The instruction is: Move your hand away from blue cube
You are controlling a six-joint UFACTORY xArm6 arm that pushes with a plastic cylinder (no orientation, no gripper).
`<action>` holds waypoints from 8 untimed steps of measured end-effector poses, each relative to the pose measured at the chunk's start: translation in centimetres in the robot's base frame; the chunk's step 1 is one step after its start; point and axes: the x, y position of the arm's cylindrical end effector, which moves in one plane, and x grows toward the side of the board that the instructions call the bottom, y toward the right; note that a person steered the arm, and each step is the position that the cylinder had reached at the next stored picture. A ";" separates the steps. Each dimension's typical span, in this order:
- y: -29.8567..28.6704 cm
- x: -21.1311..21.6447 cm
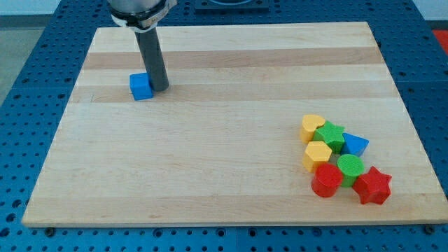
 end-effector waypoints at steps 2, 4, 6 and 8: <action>-4.4 0.4; -6.0 0.8; 3.7 4.7; 5.9 7.3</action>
